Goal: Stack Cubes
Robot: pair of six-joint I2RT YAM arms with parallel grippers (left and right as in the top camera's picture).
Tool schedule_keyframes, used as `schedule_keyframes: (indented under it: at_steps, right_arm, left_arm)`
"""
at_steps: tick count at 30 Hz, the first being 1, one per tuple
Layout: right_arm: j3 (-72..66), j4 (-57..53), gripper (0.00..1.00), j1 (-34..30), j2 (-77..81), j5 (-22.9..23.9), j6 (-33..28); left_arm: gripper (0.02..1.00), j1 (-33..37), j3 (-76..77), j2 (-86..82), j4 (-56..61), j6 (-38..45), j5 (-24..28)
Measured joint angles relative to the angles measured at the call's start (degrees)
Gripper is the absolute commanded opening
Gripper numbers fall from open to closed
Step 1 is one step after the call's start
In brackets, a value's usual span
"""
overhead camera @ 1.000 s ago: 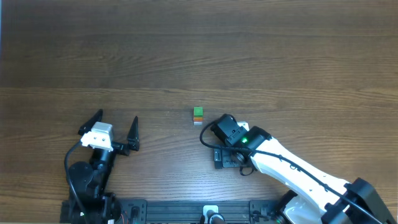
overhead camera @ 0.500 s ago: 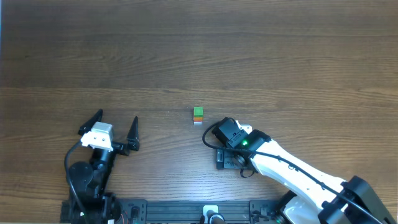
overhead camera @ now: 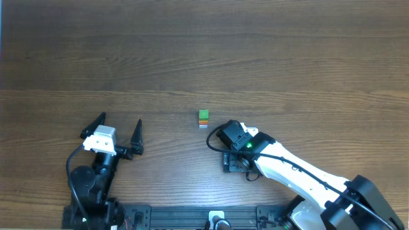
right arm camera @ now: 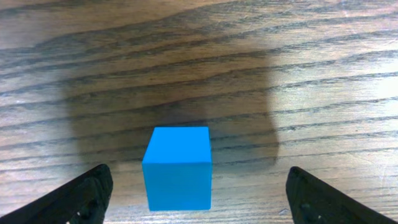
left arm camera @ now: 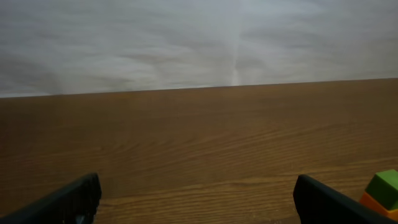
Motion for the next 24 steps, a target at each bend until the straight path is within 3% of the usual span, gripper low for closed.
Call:
schedule_keyframes:
  at_steps: [5, 16, 24]
  right_arm:
    - [0.0, 1.5, 0.779, 0.0, 1.6, 0.0, -0.5]
    - [0.0, 2.4, 0.478, 0.0, 1.9, 0.0, -1.7]
    - [0.0, 2.4, 0.347, 0.0, 1.9, 0.0, -2.1]
  left_arm:
    - [1.0, 0.0, 0.0, 0.0, 0.0, 0.0, 0.0]
    - [0.998, 0.0, 0.0, 0.0, 0.0, 0.0, 0.0]
    - [1.0, 0.0, 0.0, 0.0, 0.0, 0.0, 0.0]
